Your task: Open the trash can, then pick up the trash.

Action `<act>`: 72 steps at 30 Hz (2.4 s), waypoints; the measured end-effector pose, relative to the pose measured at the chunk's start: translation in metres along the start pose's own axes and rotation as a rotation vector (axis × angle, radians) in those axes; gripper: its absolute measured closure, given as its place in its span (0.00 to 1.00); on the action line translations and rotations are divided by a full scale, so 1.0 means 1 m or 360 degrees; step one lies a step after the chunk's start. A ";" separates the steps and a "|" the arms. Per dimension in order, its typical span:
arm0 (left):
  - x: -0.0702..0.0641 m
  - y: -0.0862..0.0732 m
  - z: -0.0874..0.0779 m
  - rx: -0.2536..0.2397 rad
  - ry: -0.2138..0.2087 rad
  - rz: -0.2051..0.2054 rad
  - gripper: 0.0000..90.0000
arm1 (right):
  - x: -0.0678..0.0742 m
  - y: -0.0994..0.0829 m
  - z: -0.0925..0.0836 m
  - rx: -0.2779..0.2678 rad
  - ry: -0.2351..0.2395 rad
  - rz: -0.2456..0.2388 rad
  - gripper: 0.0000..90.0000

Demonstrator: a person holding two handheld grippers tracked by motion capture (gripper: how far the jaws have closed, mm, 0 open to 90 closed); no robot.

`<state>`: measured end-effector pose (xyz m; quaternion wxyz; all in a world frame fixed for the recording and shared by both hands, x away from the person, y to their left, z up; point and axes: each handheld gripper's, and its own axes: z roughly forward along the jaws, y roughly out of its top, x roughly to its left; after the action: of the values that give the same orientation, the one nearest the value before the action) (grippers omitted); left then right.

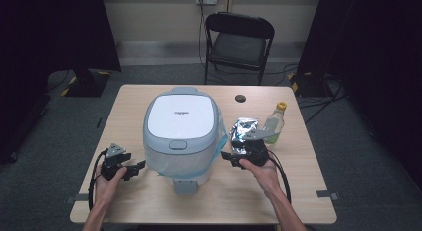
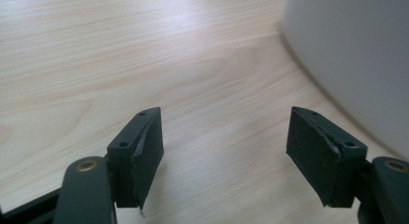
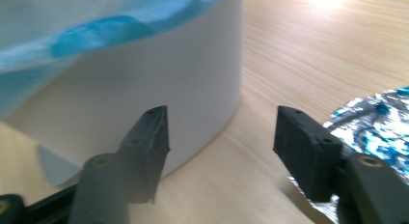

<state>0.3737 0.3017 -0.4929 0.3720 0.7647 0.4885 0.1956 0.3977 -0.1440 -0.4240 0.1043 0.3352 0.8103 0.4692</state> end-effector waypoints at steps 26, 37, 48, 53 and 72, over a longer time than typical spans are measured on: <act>0.005 -0.004 0.009 0.0052 0.0072 0.0074 0.18 | 0.030 0.050 -0.065 -0.0186 -0.0035 -0.0157 0.51; 0.005 -0.004 0.009 0.0052 0.0073 0.0075 0.18 | 0.063 0.096 -0.085 -0.0340 0.0083 -0.0290 0.64; 0.005 -0.004 0.008 0.0052 0.0068 0.0073 0.18 | 0.100 0.121 -0.063 -0.0307 0.0279 -0.0448 0.73; 0.005 -0.004 0.008 0.0052 0.0072 0.0074 0.18 | 0.107 0.124 -0.046 -0.0256 0.0352 -0.0470 0.80; 0.005 -0.004 0.008 0.0051 0.0073 0.0073 0.18 | 0.133 0.127 -0.035 -0.0221 0.0304 -0.0612 0.92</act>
<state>0.3789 0.3038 -0.5019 0.3439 0.7769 0.4823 0.2136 0.3371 -0.0399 -0.2803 0.1375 0.1207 0.8313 0.5249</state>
